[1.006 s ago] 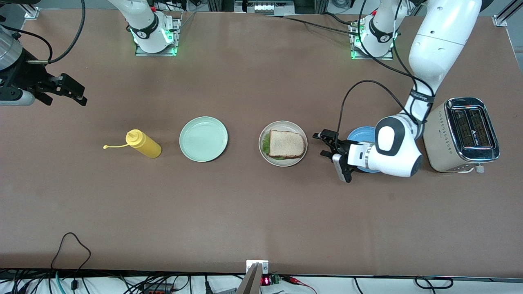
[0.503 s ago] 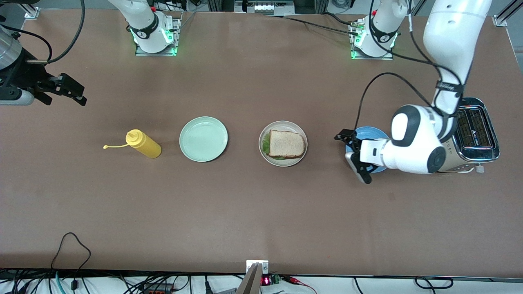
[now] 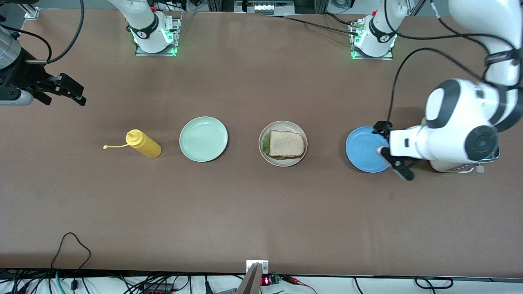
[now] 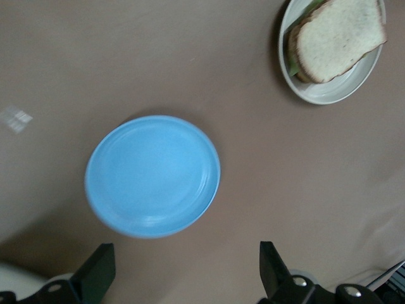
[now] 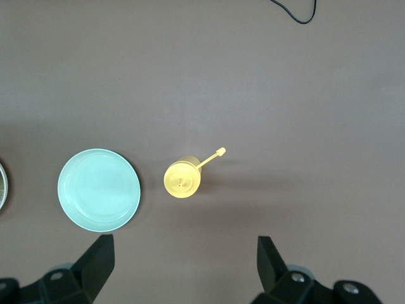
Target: Make sandwich in beige plate with both arms
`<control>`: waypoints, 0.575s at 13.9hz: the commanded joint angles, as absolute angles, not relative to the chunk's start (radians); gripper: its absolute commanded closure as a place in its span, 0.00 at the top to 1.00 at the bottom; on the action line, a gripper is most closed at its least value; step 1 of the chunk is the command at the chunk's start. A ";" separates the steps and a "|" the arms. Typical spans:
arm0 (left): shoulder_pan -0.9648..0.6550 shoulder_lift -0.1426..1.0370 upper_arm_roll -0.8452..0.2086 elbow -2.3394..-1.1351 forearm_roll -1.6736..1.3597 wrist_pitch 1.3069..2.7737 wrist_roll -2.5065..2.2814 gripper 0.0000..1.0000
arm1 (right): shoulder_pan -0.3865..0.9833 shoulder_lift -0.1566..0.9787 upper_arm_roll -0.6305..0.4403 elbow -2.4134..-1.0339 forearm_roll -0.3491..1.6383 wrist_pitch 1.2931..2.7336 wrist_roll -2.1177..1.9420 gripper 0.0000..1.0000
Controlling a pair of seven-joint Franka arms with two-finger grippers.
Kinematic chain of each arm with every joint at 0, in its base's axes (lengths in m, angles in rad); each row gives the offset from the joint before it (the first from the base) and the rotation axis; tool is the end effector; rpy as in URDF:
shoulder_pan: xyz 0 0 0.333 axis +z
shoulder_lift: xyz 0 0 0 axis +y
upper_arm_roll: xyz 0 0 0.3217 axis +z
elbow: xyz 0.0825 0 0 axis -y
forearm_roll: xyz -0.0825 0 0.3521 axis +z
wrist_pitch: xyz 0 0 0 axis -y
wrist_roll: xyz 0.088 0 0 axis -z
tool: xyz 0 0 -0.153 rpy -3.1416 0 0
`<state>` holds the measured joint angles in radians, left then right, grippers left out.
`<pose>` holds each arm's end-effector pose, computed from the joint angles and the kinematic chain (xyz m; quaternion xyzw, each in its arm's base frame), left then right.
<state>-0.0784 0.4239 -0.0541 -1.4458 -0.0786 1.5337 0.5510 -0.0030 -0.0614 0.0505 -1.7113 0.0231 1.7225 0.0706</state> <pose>0.5948 -0.0874 0.3950 0.9296 -0.3247 -0.1527 0.0839 0.5182 0.0285 0.5673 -0.9992 0.0129 -0.0356 0.0120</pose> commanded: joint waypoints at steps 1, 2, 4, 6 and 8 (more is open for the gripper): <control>-0.080 0.378 -0.048 -1.378 0.029 1.441 0.477 1.00 | -0.011 -0.067 0.054 -1.706 0.017 1.712 0.060 1.00; -0.080 0.358 -0.046 -1.374 0.035 1.436 0.459 1.00 | -0.011 -0.067 0.054 -1.706 0.017 1.712 0.060 1.00; -0.081 0.342 -0.051 -1.346 0.038 1.411 0.436 1.00 | -0.012 -0.064 0.052 -1.704 0.017 1.713 0.060 1.00; -0.069 0.339 -0.046 -1.272 0.040 1.324 0.427 1.00 | -0.012 -0.066 0.052 -1.704 0.017 1.713 0.060 1.00; -0.016 0.289 -0.049 -1.293 0.032 1.331 0.350 1.00 | -0.015 -0.064 0.052 -1.703 0.017 1.715 0.057 1.00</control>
<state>-0.0611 0.3250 -0.0435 -1.2984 0.0201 1.3527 0.4027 -0.0043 -0.0614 0.0481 -1.7114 0.0231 1.7224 0.0706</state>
